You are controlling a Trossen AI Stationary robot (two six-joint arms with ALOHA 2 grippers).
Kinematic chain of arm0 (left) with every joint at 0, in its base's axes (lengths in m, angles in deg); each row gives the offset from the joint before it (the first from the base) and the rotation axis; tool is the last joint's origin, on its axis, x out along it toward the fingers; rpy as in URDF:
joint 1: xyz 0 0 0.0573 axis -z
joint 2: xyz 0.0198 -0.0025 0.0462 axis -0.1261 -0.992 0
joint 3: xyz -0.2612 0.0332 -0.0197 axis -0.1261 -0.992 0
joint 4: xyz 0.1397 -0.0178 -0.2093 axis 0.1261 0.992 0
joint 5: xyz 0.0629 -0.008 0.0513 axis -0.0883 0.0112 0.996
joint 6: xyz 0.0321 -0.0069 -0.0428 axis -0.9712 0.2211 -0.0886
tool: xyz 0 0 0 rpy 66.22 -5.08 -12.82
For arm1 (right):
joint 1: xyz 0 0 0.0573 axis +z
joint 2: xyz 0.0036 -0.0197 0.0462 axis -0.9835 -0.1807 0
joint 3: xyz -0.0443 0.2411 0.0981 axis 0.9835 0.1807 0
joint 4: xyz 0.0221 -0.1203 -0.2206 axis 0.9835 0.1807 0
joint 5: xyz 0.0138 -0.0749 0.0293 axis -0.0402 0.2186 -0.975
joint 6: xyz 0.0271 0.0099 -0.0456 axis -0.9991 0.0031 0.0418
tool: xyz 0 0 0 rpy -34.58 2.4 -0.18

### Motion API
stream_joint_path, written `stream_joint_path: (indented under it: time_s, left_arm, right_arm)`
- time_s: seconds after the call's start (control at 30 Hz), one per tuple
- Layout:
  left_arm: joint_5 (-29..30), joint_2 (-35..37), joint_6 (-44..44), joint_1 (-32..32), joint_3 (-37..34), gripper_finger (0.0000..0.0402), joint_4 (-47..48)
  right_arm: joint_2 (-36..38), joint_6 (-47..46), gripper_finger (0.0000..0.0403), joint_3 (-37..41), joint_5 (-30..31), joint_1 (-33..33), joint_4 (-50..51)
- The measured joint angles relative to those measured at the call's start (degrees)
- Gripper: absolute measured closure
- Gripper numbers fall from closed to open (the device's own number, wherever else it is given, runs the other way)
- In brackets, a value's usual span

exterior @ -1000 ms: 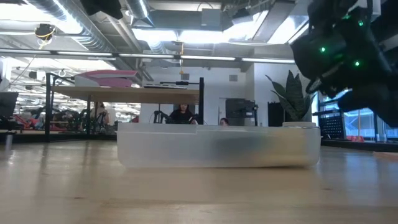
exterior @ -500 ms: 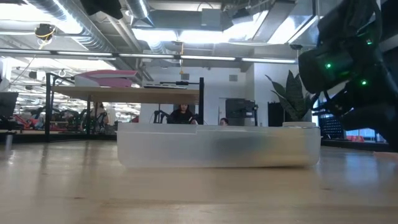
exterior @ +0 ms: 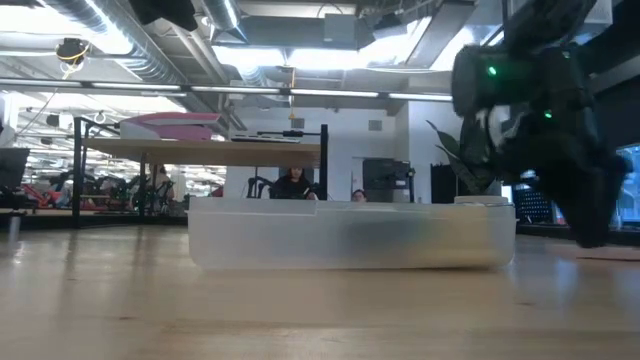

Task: Pack school essentials
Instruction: Put the pink sticky note into the blue supply box

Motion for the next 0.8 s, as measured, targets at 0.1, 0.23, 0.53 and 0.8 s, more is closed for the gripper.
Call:
stream_joint_path:
  time_s: [0.1,0.23,0.53,0.8]
  left_arm:
    - [-0.01,0.00,0.00,0.00,0.00,0.0308,0.00]
    - [-0.01,0.00,-0.02,0.00,0.00,0.0308,0.00]
    - [-0.64,0.00,-0.29,0.00,0.00,0.0308,0.00]
    - [-2.87,0.02,-6.38,0.02,0.00,0.0308,-2.56]
  right_arm:
    - [0.00,0.86,0.0269,-0.27,-3.07,0.75,-7.58]
    - [0.00,1.29,0.0269,-0.29,-5.05,1.73,-13.85]
    - [1.07,3.74,0.0269,-2.89,-0.93,3.34,-7.69]
    - [2.04,20.96,0.0269,-13.06,4.34,7.99,2.79]
